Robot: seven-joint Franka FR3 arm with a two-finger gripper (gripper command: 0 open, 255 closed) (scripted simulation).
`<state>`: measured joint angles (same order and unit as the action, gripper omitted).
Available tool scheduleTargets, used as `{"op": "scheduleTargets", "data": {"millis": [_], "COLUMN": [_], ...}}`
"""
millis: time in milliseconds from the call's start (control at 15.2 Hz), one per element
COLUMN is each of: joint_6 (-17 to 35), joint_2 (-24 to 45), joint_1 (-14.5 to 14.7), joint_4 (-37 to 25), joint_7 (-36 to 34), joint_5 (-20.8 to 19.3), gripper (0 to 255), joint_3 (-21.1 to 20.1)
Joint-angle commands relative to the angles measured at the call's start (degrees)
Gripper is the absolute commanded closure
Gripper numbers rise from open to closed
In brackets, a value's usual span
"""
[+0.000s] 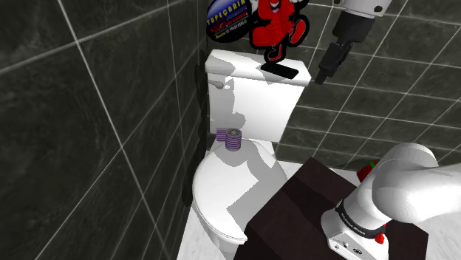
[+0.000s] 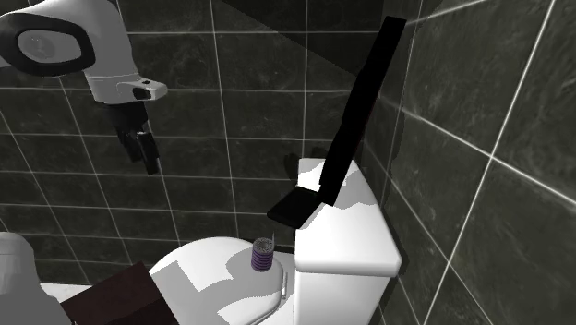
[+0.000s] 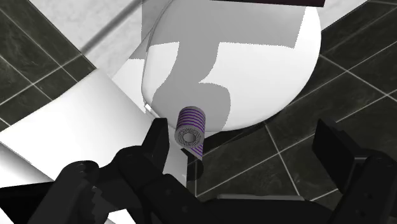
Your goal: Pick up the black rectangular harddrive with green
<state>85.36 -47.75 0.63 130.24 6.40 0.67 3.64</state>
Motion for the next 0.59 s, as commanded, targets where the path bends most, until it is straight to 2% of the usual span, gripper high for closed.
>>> {"op": "scheduleTargets", "data": {"millis": [0, 528], "joint_6": [0.0, 18.0], "joint_2": [0.0, 7.3], "joint_1": [0.0, -4.0], "joint_4": [0.0, 8.4], "joint_7": [0.0, -5.1], "joint_5": [0.0, -18.4], "gripper": [0, 0], "joint_3": [0.0, -10.5]}}
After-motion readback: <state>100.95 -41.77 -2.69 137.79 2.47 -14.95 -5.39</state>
